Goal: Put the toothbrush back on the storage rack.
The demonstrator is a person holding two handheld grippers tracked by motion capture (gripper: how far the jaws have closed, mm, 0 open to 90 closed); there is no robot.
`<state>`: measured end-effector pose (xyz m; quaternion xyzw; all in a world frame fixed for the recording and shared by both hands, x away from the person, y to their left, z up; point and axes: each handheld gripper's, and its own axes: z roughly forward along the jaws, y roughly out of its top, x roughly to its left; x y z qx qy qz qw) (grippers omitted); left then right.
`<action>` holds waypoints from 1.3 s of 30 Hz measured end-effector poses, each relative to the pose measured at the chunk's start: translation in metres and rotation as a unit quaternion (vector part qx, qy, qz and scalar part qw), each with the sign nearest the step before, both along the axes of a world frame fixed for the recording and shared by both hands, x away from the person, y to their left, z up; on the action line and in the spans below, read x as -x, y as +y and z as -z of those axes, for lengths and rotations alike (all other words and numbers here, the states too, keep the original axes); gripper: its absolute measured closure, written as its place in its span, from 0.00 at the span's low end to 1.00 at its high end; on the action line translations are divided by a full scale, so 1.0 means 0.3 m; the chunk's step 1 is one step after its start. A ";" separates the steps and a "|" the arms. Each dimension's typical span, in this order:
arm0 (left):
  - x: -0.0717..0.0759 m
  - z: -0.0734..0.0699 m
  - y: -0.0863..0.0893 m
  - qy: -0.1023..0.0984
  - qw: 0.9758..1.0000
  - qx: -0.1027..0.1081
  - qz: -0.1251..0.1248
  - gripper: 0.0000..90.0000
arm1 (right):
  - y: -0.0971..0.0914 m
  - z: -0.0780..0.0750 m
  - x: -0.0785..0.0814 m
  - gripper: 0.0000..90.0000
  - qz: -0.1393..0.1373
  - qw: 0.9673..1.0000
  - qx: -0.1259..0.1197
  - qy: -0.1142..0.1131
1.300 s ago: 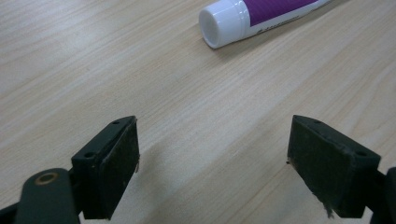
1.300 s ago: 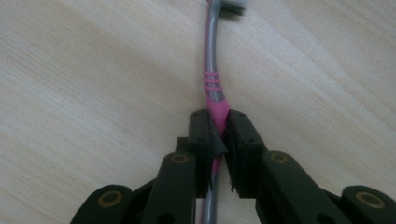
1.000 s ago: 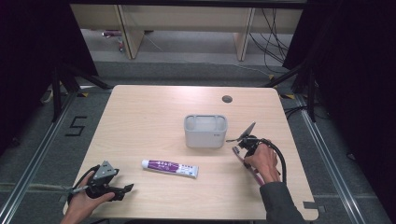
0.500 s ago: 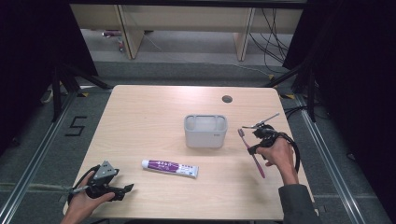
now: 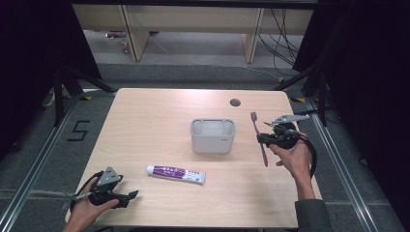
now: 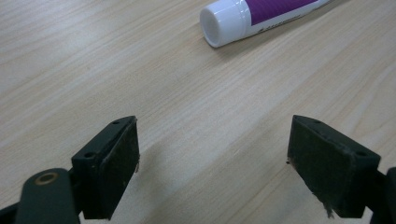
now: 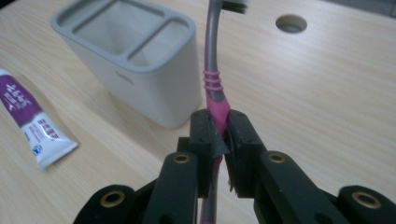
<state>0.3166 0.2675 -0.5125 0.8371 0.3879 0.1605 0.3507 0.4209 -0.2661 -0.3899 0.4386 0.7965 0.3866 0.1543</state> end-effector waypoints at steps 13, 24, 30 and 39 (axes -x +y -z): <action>0.000 -0.001 0.000 0.000 1.000 0.000 0.000 0.18 | 0.033 -0.074 -0.019 0.91 0.019 0.994 -0.055 -0.093; 0.001 -0.002 0.000 0.003 1.000 -0.001 0.001 0.18 | 0.095 -0.101 -0.059 0.91 0.012 0.988 -0.086 -0.131; 0.000 -0.001 0.000 0.001 1.000 0.001 0.003 0.18 | 0.134 -0.107 -0.094 0.91 0.011 0.987 -0.089 -0.131; 0.003 0.000 -0.006 -0.001 1.000 0.009 -0.003 0.18 | 0.217 -0.137 -0.137 0.91 0.009 0.986 -0.104 -0.128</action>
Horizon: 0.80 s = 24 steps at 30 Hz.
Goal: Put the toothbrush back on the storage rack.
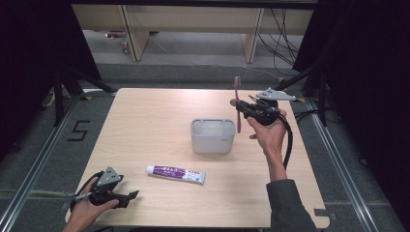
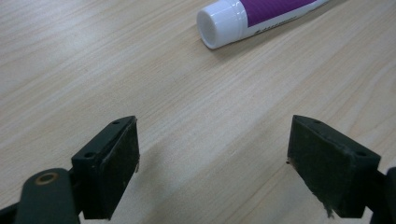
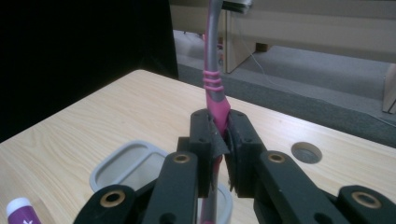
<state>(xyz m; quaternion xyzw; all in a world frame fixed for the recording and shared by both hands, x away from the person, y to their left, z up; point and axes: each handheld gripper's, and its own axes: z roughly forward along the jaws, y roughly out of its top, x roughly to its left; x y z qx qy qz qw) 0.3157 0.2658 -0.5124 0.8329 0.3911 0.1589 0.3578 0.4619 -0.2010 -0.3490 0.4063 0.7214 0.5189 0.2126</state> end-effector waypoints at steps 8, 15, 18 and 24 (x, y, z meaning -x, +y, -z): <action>0.001 -0.004 0.003 0.002 1.000 -0.008 0.006 0.18 | 0.058 0.010 -0.044 0.91 -0.012 1.000 0.008 -0.008; 0.001 -0.003 0.000 0.000 1.000 -0.005 0.001 0.18 | 0.076 0.049 -0.077 0.91 -0.003 1.000 0.011 -0.002; 0.001 -0.002 0.000 0.000 1.000 -0.004 0.001 0.18 | 0.084 0.066 -0.085 0.91 0.003 1.000 0.011 0.011; 0.002 -0.003 0.000 0.000 1.000 -0.004 0.001 0.18 | 0.086 0.099 -0.102 0.91 0.006 1.000 0.022 0.009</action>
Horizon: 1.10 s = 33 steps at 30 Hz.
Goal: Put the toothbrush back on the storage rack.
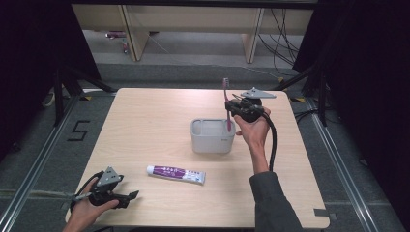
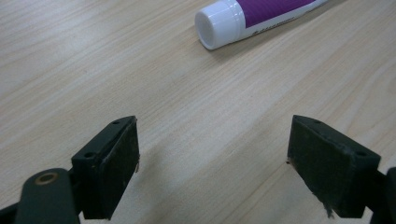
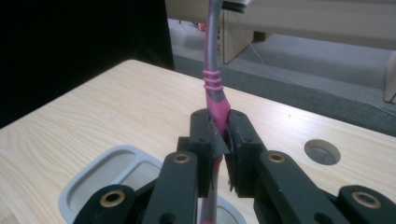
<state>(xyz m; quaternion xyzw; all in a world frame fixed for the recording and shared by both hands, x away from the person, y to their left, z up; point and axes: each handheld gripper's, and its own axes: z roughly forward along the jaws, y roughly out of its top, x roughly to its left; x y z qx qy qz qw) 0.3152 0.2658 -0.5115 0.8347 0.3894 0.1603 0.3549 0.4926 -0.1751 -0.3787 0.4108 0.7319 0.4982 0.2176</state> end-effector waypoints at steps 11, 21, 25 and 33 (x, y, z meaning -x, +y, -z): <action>0.000 0.001 0.000 0.000 1.000 0.001 -0.001 0.18 | -0.007 0.069 0.011 0.91 0.012 1.000 -0.007 0.022; -0.001 0.001 0.000 0.001 1.000 0.003 -0.001 0.18 | -0.011 0.121 0.019 0.91 0.005 1.000 0.004 0.023; 0.000 0.000 0.003 0.002 1.000 0.000 0.002 0.18 | 0.000 0.127 0.031 0.91 0.011 0.999 0.001 0.042; 0.000 0.000 0.003 0.002 1.000 0.000 0.004 0.18 | 0.001 0.143 0.027 0.91 0.000 0.999 0.013 0.038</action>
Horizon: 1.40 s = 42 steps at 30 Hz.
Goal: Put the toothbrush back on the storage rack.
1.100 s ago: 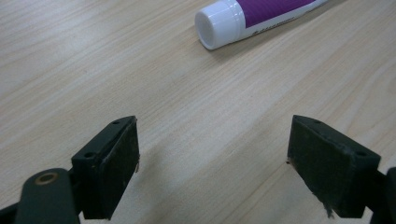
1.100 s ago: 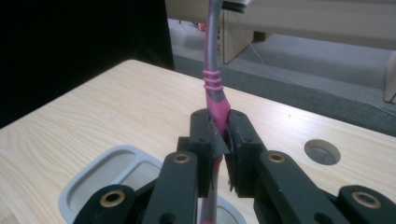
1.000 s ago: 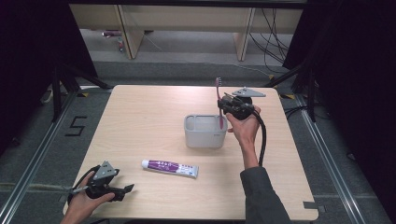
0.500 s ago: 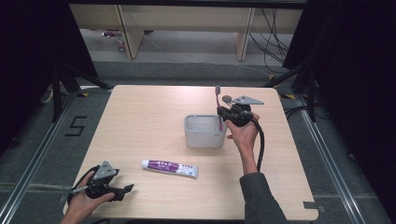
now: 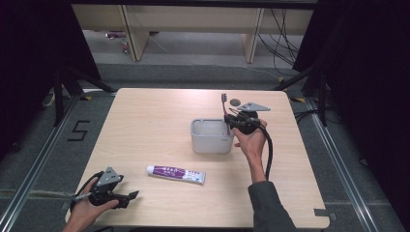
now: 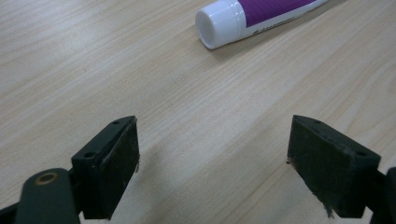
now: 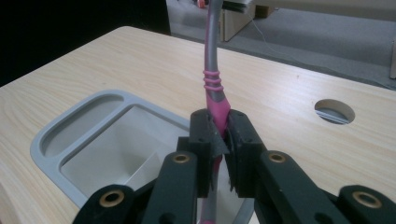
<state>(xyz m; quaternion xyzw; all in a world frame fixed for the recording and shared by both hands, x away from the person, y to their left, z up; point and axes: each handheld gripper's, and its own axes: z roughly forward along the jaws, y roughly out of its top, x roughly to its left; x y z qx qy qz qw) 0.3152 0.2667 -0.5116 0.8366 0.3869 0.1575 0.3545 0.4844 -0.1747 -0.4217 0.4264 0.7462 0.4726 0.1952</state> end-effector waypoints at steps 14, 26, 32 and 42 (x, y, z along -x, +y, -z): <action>0.000 0.001 -0.003 -0.002 1.000 0.002 -0.005 0.18 | -0.024 0.024 0.002 0.89 0.002 1.000 0.005 0.001; 0.001 -0.001 -0.001 -0.001 1.000 -0.001 0.000 0.18 | -0.032 0.002 0.024 0.62 0.007 1.000 -0.001 0.008; 0.000 0.001 -0.004 -0.003 1.000 0.002 -0.005 0.18 | -0.047 -0.030 0.062 0.49 0.003 1.000 0.009 0.007; 0.000 -0.001 -0.001 -0.003 1.000 -0.002 0.004 0.18 | -0.093 -0.070 0.151 0.47 0.001 1.000 -0.004 0.016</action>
